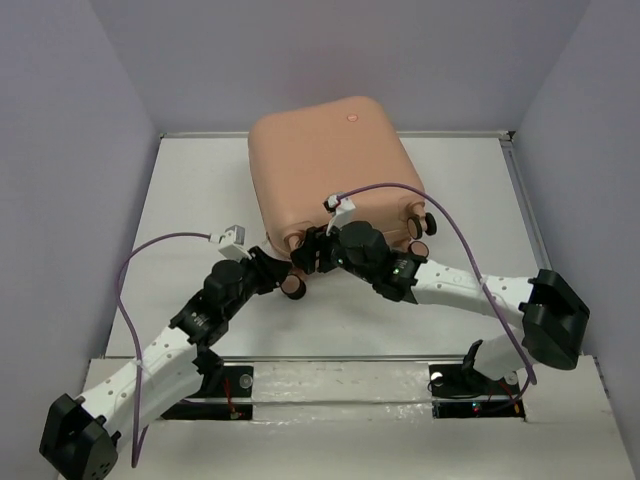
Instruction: Pack the luggage
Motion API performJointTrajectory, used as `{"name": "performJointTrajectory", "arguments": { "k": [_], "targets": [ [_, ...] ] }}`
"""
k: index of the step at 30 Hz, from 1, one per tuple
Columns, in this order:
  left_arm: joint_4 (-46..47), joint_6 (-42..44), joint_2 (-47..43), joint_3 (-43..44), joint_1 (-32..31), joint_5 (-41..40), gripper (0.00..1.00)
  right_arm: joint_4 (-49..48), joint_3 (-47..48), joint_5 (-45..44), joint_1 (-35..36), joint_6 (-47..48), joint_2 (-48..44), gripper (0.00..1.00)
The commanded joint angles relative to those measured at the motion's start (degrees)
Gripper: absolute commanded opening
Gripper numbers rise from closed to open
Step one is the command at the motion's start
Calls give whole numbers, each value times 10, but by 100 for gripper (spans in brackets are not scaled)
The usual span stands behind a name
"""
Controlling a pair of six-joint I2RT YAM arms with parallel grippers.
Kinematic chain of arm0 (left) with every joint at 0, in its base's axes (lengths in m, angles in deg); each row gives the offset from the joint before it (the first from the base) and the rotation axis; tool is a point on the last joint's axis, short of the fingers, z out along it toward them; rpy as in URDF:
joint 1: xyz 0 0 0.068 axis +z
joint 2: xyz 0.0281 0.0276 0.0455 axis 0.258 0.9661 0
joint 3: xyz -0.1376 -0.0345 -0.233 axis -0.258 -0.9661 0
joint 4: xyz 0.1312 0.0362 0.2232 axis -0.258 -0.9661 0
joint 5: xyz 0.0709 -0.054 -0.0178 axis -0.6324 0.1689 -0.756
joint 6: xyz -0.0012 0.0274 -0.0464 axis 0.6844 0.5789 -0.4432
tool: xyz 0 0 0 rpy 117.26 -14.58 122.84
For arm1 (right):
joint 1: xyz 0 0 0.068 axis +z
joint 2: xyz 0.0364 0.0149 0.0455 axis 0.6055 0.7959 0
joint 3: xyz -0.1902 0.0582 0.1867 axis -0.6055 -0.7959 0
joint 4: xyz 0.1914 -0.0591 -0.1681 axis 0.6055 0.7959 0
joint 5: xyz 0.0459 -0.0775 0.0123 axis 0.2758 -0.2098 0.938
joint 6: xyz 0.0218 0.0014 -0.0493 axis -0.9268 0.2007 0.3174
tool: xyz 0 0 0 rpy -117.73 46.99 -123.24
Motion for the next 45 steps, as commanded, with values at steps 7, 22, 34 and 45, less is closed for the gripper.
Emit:
{"name": "performJointTrajectory", "arguments": {
  "k": [7,22,34,45],
  "targets": [
    [99,100,66,-23,-8,-62,39,41,56,-41,-7,58,-29,13],
    [211,158,174,-9,-61,-129,46,27,63,8,-7,57,-17,13],
    [255,177,231,25,-103,-215,60,0,48,48,-2,60,-15,12],
    [308,202,190,6,-141,-331,55,-12,41,68,4,56,-17,8]
  ]
}}
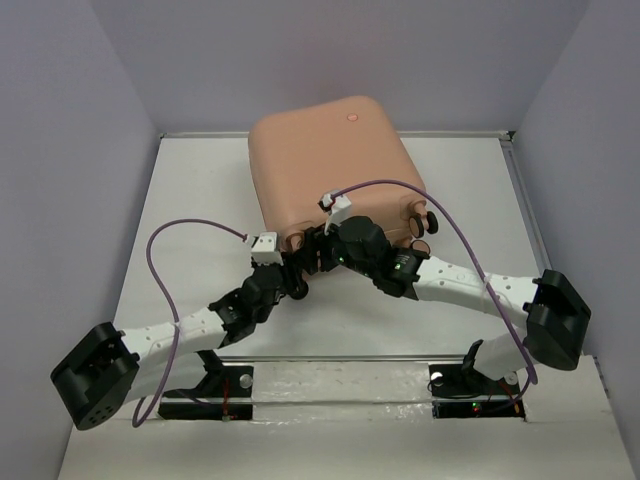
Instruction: Pack the luggage
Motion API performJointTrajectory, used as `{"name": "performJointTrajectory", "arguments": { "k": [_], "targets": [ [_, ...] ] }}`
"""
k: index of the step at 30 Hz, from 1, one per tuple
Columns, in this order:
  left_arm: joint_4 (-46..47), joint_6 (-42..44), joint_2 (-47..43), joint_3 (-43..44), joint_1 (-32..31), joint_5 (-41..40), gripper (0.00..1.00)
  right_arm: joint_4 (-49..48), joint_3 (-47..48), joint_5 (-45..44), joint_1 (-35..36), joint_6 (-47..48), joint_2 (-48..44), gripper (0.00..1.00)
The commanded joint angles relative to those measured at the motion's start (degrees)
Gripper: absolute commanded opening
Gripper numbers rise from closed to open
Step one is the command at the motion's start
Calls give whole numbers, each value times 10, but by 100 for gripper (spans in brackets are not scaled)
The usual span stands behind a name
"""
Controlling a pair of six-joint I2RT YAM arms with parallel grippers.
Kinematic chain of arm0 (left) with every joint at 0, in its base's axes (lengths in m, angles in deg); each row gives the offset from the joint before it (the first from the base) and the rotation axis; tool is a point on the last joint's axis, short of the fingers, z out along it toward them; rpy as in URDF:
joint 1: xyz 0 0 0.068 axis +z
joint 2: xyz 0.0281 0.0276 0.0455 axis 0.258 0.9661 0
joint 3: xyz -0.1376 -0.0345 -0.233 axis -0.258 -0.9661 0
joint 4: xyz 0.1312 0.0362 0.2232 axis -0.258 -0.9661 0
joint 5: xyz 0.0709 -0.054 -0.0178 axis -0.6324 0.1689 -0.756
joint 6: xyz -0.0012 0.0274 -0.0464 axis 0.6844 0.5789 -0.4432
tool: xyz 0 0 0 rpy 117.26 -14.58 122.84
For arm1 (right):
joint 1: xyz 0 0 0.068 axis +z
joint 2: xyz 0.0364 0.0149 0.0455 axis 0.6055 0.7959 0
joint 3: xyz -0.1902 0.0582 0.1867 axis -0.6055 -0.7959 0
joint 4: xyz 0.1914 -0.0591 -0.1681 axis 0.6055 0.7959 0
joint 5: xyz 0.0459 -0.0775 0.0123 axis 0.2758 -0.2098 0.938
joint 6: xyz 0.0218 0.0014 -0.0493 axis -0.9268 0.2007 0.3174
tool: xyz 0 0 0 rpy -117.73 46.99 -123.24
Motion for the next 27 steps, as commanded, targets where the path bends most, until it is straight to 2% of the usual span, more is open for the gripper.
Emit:
{"name": "performJointTrajectory", "arguments": {
  "k": [1,15,19,21,23,25,27],
  "targets": [
    [127,37,-38,15,-5,-80,54,-75,9,23,4,-4,-11,8],
    [196,61,-37,15,-21,-61,57,-95,-2,40,4,-10,-11,7],
    [209,60,-51,1,-32,-49,49,-98,-5,39,4,-9,-12,7],
    [212,58,-60,-9,-37,-47,40,-99,-5,39,4,-7,-11,7],
    [211,55,-78,-27,-38,-40,39,-99,-6,37,4,-7,-12,7],
    [211,52,-98,-42,-38,-34,42,-103,-7,39,4,-8,-13,7],
    [210,60,-93,-39,-37,-45,56,-105,-7,40,4,-9,-13,7]
  ]
}}
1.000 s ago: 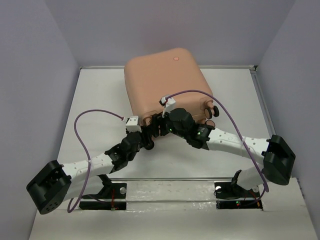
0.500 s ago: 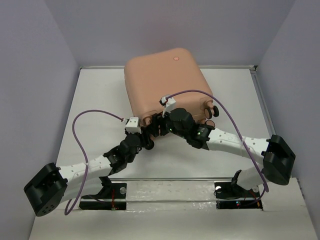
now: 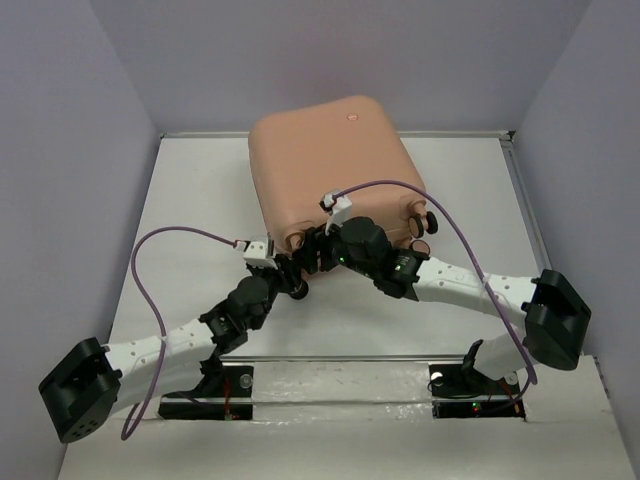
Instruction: Pack the luggage
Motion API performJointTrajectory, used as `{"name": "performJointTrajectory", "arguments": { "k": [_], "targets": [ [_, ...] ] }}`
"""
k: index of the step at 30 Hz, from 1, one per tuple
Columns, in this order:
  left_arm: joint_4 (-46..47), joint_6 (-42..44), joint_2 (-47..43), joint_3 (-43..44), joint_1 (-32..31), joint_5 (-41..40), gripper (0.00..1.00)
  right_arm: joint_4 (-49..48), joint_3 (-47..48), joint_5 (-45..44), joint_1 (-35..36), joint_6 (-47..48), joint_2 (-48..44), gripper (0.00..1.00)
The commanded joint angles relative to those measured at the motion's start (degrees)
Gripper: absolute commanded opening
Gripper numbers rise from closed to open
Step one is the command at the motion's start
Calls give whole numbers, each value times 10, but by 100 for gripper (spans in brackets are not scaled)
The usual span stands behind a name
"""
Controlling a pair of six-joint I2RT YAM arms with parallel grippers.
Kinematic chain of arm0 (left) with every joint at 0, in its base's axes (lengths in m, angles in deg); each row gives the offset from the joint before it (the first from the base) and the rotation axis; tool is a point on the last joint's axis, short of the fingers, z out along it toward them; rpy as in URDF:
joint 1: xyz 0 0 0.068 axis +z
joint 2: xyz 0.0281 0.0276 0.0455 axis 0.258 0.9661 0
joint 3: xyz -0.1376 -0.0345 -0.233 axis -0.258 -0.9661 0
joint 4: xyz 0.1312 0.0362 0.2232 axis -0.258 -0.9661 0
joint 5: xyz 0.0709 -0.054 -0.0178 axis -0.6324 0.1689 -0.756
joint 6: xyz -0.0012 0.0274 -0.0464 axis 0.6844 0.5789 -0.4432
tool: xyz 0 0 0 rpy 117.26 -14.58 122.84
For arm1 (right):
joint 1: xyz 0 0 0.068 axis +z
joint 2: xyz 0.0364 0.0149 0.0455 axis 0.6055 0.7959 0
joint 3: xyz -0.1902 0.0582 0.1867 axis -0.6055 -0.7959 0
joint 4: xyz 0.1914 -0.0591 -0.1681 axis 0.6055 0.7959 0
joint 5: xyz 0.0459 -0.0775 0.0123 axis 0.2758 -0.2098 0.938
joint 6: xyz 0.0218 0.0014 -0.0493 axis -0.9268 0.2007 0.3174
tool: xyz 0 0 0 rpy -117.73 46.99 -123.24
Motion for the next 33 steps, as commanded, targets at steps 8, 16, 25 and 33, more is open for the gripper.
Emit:
{"name": "performJointTrajectory", "arguments": {
  "k": [8,16,25,33],
  "targets": [
    [112,5,73,58,-3,-9,48,-82,-7,38,6,-14,-25,7],
    [97,-4,80,35,-3,-46,35,-82,-9,34,6,-12,-31,7],
    [98,-8,104,41,-2,-49,6,-84,-30,22,6,-11,-56,7],
    [-6,-4,14,45,2,-105,6,-80,-79,-9,6,-13,-100,7]
  ]
}}
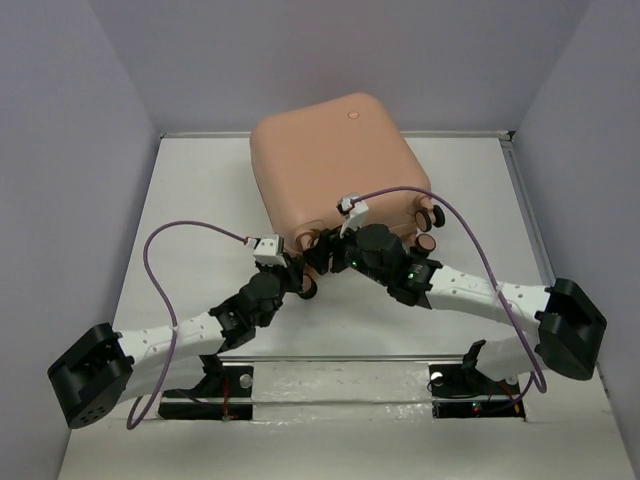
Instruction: Pack the luggage
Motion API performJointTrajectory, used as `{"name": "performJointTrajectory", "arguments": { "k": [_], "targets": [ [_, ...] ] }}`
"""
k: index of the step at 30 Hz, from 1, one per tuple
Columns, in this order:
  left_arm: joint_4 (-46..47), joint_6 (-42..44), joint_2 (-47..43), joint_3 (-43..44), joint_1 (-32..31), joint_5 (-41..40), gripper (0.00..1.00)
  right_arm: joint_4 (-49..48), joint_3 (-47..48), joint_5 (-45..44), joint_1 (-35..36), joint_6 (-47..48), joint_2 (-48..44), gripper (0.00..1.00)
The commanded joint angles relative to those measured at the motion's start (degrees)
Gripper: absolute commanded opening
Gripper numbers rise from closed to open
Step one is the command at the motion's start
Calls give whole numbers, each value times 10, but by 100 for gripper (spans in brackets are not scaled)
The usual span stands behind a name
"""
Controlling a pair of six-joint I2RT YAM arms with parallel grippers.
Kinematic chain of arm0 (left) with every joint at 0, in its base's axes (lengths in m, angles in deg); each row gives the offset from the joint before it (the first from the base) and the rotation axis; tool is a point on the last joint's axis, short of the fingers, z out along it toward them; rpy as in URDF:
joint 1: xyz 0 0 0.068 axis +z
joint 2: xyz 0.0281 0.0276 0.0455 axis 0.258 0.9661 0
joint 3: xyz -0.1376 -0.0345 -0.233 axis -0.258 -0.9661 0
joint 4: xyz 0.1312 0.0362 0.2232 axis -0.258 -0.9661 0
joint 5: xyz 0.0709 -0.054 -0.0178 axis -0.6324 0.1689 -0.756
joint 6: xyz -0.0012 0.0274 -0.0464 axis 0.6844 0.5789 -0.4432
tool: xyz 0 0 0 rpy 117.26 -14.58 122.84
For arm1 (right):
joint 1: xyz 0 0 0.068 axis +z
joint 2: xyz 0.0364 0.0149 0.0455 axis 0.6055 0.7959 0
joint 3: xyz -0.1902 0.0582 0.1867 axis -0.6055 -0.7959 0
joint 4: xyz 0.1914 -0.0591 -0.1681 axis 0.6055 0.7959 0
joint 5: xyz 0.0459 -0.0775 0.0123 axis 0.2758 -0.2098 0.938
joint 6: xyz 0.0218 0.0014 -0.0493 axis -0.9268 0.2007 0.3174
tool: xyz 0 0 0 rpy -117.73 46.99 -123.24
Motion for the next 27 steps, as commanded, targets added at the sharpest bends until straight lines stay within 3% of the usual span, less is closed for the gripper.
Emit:
{"name": "performJointTrajectory", "arguments": {
  "k": [1,5,20,21,24,27],
  "targets": [
    [-38,7,-59,15,13,-90,6,-34,-18,15,18,-10,-60,7],
    [-94,-8,-90,10,27,-124,6,-10,-42,-7,18,-4,-99,7],
    [-216,-78,-159,19,114,-124,6,120,-88,-29,18,18,-238,7],
    [-210,-80,-155,20,127,-110,6,120,-89,-23,18,17,-240,7],
    [-111,-46,-159,5,139,30,6,120,-85,-3,18,14,-230,7],
    [-80,-14,-177,-23,126,165,6,120,-77,-7,18,16,-211,7]
  ]
}}
